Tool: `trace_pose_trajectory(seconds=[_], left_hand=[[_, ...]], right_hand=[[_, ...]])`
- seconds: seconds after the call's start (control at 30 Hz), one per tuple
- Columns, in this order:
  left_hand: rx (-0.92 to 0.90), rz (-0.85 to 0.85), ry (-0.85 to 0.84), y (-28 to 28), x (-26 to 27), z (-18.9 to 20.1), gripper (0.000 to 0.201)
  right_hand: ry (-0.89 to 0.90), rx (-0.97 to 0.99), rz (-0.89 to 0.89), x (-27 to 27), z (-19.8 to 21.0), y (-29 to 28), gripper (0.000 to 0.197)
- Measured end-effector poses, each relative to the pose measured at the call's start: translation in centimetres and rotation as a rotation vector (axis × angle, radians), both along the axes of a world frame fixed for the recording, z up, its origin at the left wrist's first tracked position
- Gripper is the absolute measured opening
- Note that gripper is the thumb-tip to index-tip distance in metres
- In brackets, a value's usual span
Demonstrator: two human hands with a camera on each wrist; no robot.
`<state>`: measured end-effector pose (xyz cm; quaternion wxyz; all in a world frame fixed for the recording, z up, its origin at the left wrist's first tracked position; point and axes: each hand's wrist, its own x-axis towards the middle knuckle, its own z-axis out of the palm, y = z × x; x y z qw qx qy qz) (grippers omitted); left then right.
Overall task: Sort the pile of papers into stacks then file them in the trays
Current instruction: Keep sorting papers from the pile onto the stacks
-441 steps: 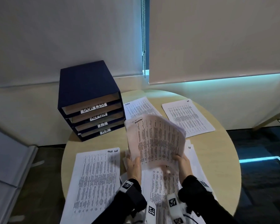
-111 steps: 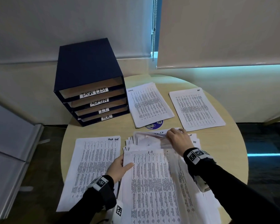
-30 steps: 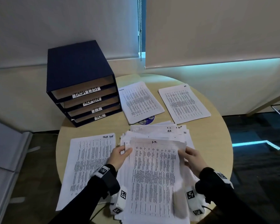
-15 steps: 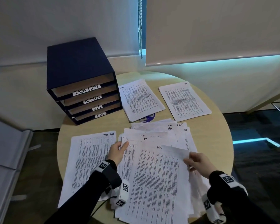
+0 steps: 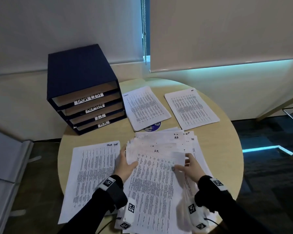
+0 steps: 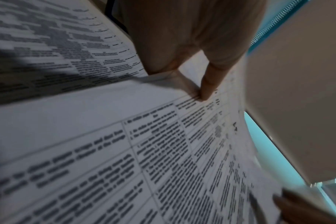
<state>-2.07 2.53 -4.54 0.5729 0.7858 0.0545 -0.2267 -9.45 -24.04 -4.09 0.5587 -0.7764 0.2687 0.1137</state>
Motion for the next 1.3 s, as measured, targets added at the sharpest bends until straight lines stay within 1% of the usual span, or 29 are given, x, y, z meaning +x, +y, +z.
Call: trace_pose_trajectory(seconds=[0.03, 0.07, 0.1, 0.17, 0.2, 0.23, 0.27, 0.3, 0.33, 0.37, 0.4, 0.43, 0.47, 0.5, 0.53, 0.57, 0.6, 0.67, 0.7, 0.73, 0.8, 0.87, 0.97, 1.0, 1.07, 1.1, 1.17, 1.23, 1.3], left_hand=[[-0.076, -0.002, 0.026, 0.1, 0.2, -0.1, 0.079], [-0.164, 0.008, 0.064, 0.1, 0.3, 0.2, 0.075], [-0.240, 0.023, 0.096, 0.0, 0.5, 0.5, 0.072], [-0.314, 0.020, 0.132, -0.5, 0.8, 0.7, 0.072], [-0.286, -0.002, 0.151, -1.0, 0.9, 0.7, 0.074], [-0.226, -0.029, 0.165, -1.6, 1.0, 0.6, 0.078], [-0.142, -0.060, 0.164, -2.4, 0.9, 0.6, 0.079], [-0.067, -0.074, 0.132, -3.4, 0.9, 0.8, 0.073], [0.058, -0.068, 0.027, -4.6, 1.3, 1.3, 0.060], [0.235, -0.059, -0.138, -5.8, 2.1, 1.7, 0.048], [0.438, -0.106, -0.313, -6.9, 3.2, 2.1, 0.047], [0.619, -0.212, -0.461, -7.9, 4.3, 2.4, 0.052], [0.780, -0.352, -0.541, -8.7, 5.6, 2.4, 0.061], [0.926, -0.488, -0.543, -9.4, 6.9, 2.2, 0.068], [1.046, -0.585, -0.521, -9.9, 7.8, 1.9, 0.073], [1.126, -0.640, -0.502, -10.3, 8.5, 1.5, 0.075], [1.164, -0.660, -0.508, -10.5, 8.9, 1.3, 0.072], [1.146, -0.648, -0.641, -10.5, 8.5, 0.9, 0.052], [1.122, -0.641, -0.726, -10.1, 7.9, 0.5, 0.049], [1.100, -0.644, -0.786, -9.6, 7.4, 0.0, 0.054], [1.043, -0.677, -0.833, -8.3, 6.4, -0.8, 0.065], [0.964, -0.713, -0.846, -7.4, 5.9, -1.4, 0.064], [0.755, -0.700, -0.794, -7.0, 5.3, -0.9, 0.048], [0.697, -0.676, -0.768, -7.2, 5.2, -0.5, 0.038], [0.668, -0.627, -0.708, -7.9, 5.4, 0.4, 0.015], [0.676, -0.616, -0.649, -8.4, 5.9, 0.7, 0.013], [0.739, -0.625, -0.537, -9.5, 7.3, 0.9, 0.020], [0.796, -0.606, -0.485, -10.3, 8.9, 0.7, 0.024], [0.799, -0.573, -0.456, -10.7, 10.1, 0.7, 0.027]], right_hand=[[0.002, 0.062, -0.047, -0.1, -0.3, -0.1, 0.055], [0.004, 0.139, -0.093, -0.3, -0.3, -0.2, 0.064], [0.000, 0.244, -0.131, -0.4, -0.3, -0.4, 0.065], [-0.023, 0.474, -0.178, -0.8, 0.5, -0.2, 0.049], [-0.022, 0.519, -0.178, -1.0, 0.7, -0.2, 0.040], [-0.019, 0.506, -0.175, -1.1, 0.6, -0.4, 0.035], [-0.014, 0.472, -0.164, -1.2, 0.5, -0.5, 0.028], [0.003, 0.420, -0.176, -1.3, 0.7, -0.6, 0.020], [0.021, 0.371, -0.192, -1.4, 0.3, -1.0, 0.017], [0.030, 0.323, -0.201, -1.7, 0.1, -1.6, 0.020], [0.051, 0.275, -0.206, -1.9, 0.1, -1.9, 0.020], [0.050, 0.246, -0.207, -2.2, 0.0, -2.2, 0.013], [0.055, 0.185, -0.187, -2.5, -0.1, -2.5, 0.012], [0.059, 0.119, -0.151, -2.7, -1.0, -3.0, 0.021], [0.067, 0.055, -0.090, -2.8, -1.4, -3.2, 0.027], [0.077, 0.031, -0.045, -2.9, -1.8, -3.3, 0.028], [0.085, 0.021, -0.019, -3.1, -1.8, -3.2, 0.029], [0.095, 0.004, -0.033, -3.3, -2.3, -3.5, 0.032], [0.096, -0.002, -0.051, -3.2, -2.5, -3.5, 0.032], [0.100, -0.002, -0.062, -3.3, -2.6, -3.6, 0.032], [0.110, 0.021, -0.070, -3.2, -2.7, -3.6, 0.030], [0.118, 0.035, -0.064, -2.9, -2.8, -3.6, 0.028], [0.136, 0.010, -0.040, -2.5, -3.1, -3.5, 0.025], [0.135, -0.002, -0.035, -2.4, -3.3, -3.4, 0.024], [0.136, -0.009, -0.043, -2.4, -3.4, -3.2, 0.021], [0.140, -0.002, -0.046, -2.3, -3.4, -3.0, 0.020], [0.146, 0.023, -0.054, -2.3, -3.4, -2.7, 0.023], [0.146, 0.042, -0.066, -2.3, -3.6, -2.6, 0.026], [0.149, 0.045, -0.067, -2.2, -3.5, -2.5, 0.029]])
